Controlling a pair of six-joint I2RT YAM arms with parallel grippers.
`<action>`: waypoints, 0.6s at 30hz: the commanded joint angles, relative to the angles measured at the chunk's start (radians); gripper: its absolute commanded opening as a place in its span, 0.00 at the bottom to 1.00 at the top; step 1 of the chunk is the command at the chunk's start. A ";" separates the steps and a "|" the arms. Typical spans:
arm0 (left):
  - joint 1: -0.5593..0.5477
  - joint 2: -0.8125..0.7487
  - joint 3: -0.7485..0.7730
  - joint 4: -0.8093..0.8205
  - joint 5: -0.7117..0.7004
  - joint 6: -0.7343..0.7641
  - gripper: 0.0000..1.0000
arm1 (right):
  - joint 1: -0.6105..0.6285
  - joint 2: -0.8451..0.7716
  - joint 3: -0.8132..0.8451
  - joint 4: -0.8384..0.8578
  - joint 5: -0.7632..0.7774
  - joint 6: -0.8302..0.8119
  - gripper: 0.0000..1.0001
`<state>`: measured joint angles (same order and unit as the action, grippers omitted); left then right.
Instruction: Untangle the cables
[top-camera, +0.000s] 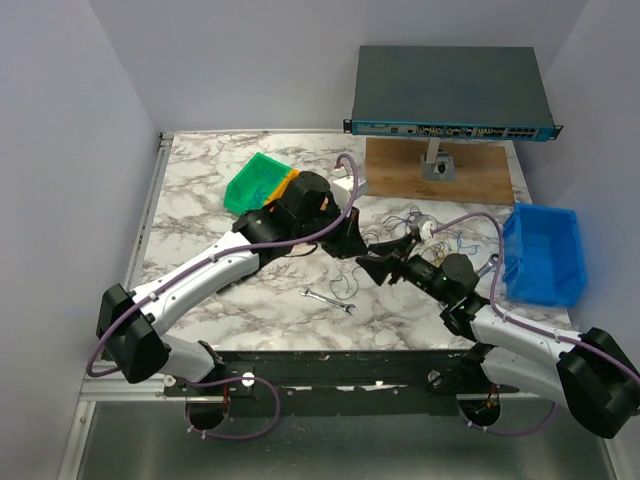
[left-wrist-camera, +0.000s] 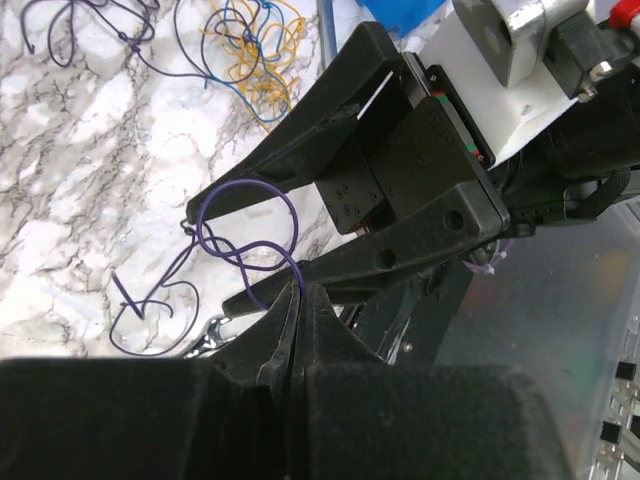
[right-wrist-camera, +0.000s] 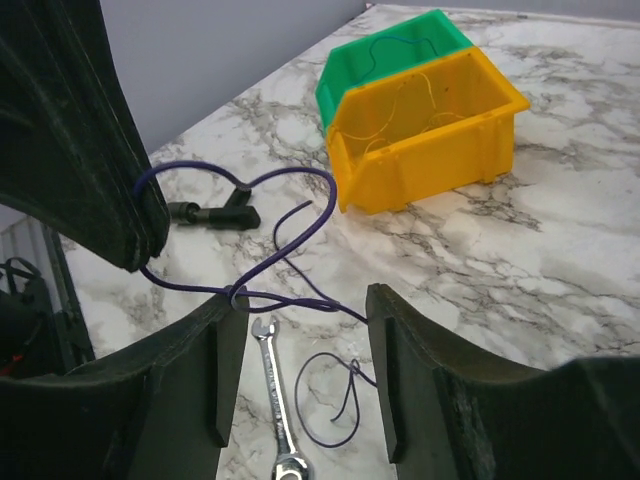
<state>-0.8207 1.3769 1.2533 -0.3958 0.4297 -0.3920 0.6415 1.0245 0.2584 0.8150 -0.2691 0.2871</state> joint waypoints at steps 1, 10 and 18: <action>-0.010 0.023 0.040 -0.021 0.084 0.005 0.00 | 0.007 0.017 0.008 0.006 -0.029 -0.018 0.47; 0.026 -0.164 -0.109 0.111 -0.173 -0.064 0.73 | 0.007 -0.003 0.018 -0.052 0.138 0.037 0.01; 0.104 -0.445 -0.344 0.136 -0.358 -0.034 0.94 | 0.007 -0.184 0.289 -0.601 0.548 0.150 0.01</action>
<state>-0.7479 1.0634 1.0328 -0.3050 0.2325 -0.4419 0.6426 0.9375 0.3664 0.5171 0.0082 0.3698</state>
